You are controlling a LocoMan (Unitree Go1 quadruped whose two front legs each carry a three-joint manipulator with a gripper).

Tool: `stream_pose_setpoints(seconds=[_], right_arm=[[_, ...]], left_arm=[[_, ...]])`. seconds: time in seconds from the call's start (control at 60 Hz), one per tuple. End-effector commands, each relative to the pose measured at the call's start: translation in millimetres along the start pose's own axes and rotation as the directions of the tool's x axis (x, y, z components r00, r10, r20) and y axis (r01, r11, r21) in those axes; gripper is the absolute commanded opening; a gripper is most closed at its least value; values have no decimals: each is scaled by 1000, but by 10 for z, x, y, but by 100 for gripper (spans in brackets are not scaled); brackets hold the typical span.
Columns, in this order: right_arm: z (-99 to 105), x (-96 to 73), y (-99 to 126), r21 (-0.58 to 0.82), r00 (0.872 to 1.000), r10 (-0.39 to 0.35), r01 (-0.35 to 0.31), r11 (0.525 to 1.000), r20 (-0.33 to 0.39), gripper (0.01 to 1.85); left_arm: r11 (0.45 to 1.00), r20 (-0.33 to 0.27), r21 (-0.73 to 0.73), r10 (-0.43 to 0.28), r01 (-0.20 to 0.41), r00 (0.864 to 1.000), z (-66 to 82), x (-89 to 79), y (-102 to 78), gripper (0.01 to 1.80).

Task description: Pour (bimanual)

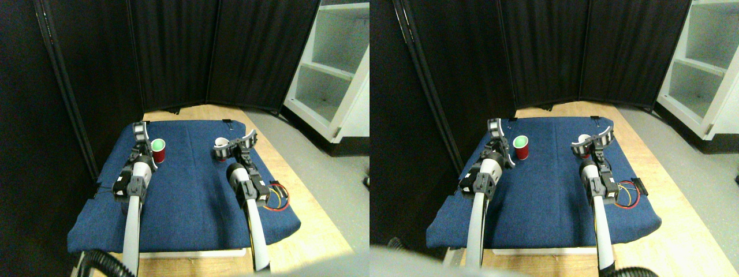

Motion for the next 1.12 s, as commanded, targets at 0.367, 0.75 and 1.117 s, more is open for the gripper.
stream_pose_setpoints(seconds=[0.367,0.75,1.117], right_arm=[[-221,76,12,-310,963,242,-196,930,116,119],[-243,75,21,-399,957,281,-230,887,72,116],[-274,134,-46,-403,964,255,-203,892,80,115]], left_arm=[[978,120,190,-109,85,987,-195,208,75,93],[977,130,199,-102,75,986,-249,269,63,90],[939,128,318,-181,133,975,-267,266,59,118]])
